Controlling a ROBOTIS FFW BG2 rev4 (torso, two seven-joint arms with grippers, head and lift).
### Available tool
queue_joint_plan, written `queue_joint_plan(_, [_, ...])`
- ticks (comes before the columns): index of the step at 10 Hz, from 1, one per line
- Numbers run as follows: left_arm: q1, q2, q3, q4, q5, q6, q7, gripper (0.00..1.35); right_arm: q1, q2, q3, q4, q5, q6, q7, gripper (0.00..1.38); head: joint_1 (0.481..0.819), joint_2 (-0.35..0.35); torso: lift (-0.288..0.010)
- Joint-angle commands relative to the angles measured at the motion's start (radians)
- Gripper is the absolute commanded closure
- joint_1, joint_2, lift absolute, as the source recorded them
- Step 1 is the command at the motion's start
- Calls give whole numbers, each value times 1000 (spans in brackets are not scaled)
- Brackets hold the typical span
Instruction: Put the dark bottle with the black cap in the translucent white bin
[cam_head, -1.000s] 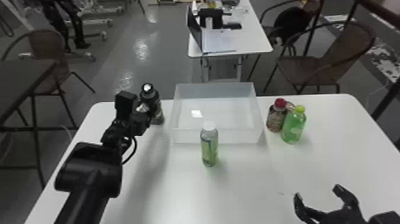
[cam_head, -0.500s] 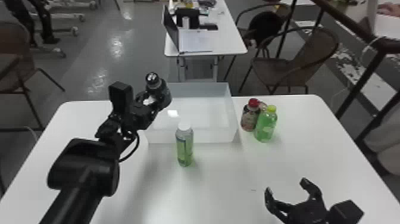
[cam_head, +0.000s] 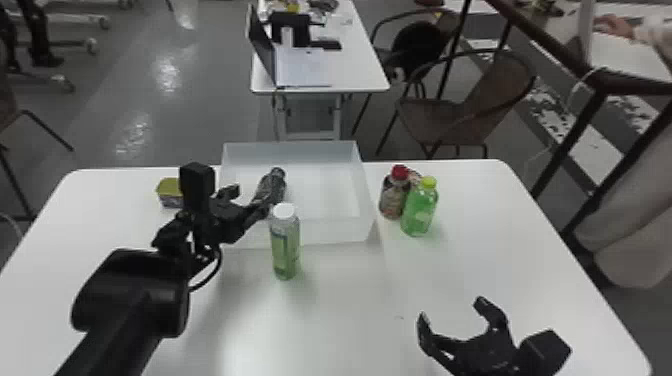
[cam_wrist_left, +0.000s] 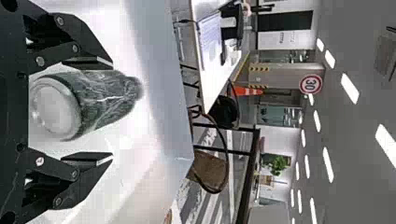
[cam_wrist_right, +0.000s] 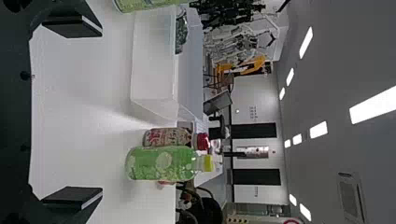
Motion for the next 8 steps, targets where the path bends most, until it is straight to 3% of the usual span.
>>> queue_joint_plan(1, [-6, 1, 15, 19, -1, -19, 0, 403, 0, 1, 0, 2, 1, 0, 0, 98, 695, -65, -57])
queue_joint_plan(5, [7, 12, 22, -21, 40, -109, -9, 380, 8, 1, 0, -7, 0, 0, 0, 98, 695, -52, -57])
queue_joint_plan(8, [219, 34, 137, -360, 36, -91, 55, 312, 6, 1, -3, -17, 9, 0, -2, 98, 695, -29, -57])
